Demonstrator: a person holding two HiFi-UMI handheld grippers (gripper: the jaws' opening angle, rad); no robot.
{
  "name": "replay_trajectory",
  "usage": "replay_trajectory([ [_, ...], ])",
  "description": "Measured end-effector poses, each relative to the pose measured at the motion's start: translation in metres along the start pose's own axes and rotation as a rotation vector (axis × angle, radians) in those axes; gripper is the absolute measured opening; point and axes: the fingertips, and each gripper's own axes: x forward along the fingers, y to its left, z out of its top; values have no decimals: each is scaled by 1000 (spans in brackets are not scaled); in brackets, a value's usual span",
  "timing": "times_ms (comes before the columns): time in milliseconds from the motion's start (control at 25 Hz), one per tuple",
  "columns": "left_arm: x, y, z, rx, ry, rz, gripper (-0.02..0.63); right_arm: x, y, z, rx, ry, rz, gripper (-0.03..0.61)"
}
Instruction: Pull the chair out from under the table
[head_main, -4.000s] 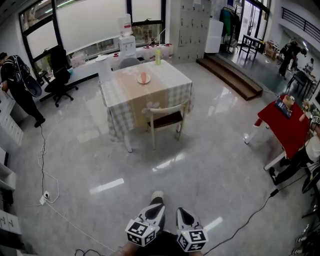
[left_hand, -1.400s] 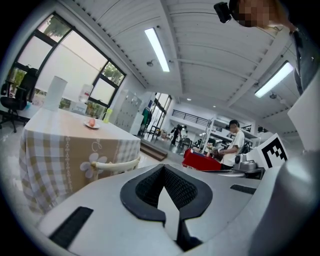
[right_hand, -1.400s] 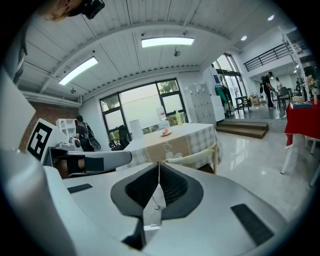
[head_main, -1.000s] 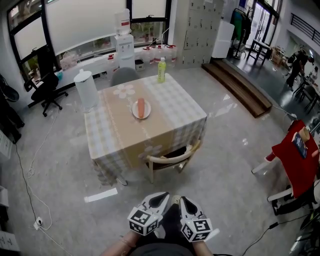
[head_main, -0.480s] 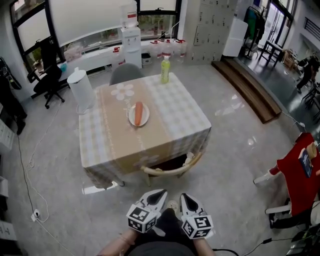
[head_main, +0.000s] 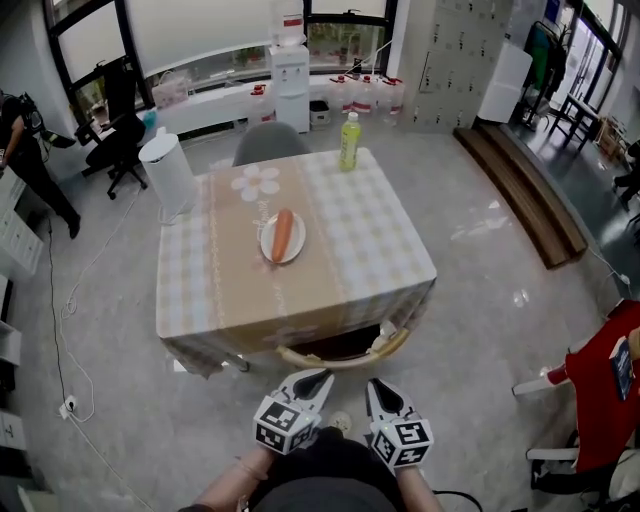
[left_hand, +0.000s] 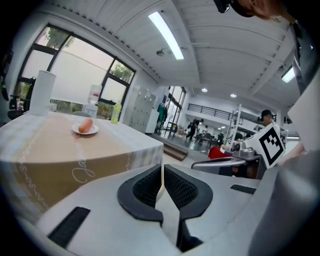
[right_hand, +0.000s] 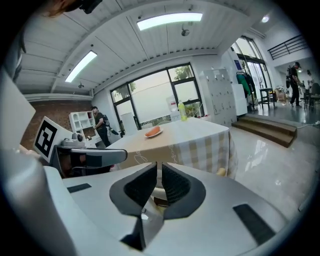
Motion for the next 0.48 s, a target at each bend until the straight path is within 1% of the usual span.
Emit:
replay_trajectory([
  [280, 25, 10, 2, 25, 41, 24, 11, 29, -20, 8, -62, 49, 83, 12],
  [360, 33, 13, 0, 48, 78, 25, 45, 37, -25, 11, -116, 76, 110, 12],
  [440, 41, 16, -7, 70, 135, 12, 114, 45, -29, 9, -189, 125, 154, 12],
  [480, 45, 16, -12, 82, 168, -2, 130, 49, -30, 7, -227, 156, 182, 12],
])
